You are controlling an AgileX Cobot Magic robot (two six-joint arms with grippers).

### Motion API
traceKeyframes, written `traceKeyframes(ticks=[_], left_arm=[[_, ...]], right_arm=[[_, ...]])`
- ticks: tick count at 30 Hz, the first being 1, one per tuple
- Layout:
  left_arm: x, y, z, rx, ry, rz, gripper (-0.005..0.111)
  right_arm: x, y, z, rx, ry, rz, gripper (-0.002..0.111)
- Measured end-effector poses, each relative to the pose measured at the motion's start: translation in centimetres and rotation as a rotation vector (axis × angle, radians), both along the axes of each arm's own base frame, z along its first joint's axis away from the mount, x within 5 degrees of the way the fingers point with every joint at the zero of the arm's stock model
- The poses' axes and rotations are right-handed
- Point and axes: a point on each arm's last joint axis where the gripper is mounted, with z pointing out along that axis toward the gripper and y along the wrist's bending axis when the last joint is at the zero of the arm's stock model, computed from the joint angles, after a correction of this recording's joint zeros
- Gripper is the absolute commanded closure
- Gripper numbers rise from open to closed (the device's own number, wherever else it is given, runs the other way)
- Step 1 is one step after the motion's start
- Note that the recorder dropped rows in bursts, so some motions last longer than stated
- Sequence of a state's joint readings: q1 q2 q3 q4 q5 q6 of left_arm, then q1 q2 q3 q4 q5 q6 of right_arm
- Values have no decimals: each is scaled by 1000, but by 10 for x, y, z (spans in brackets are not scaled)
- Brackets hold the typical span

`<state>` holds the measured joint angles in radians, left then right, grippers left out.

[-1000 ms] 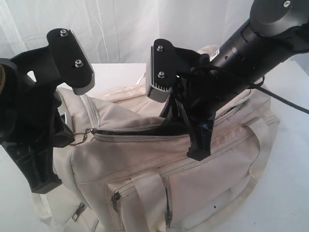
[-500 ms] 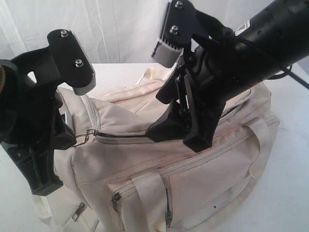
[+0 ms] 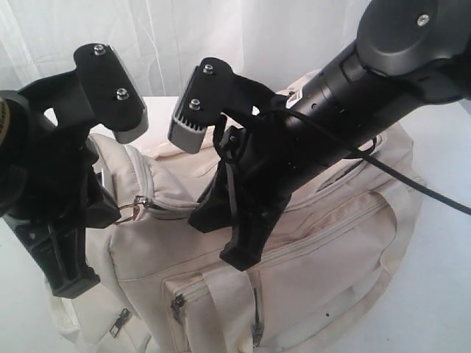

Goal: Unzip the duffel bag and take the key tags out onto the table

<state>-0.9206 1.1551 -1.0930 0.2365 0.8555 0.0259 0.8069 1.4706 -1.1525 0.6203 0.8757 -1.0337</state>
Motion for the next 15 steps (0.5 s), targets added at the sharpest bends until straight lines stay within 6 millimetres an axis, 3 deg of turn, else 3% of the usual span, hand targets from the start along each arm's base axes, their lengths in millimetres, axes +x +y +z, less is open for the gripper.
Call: traceKeyframes(ticks=[15], left_arm=[[17, 7, 8, -27, -160, 202, 107]], right_arm=[[-4, -3, -9, -26, 59, -8, 108]])
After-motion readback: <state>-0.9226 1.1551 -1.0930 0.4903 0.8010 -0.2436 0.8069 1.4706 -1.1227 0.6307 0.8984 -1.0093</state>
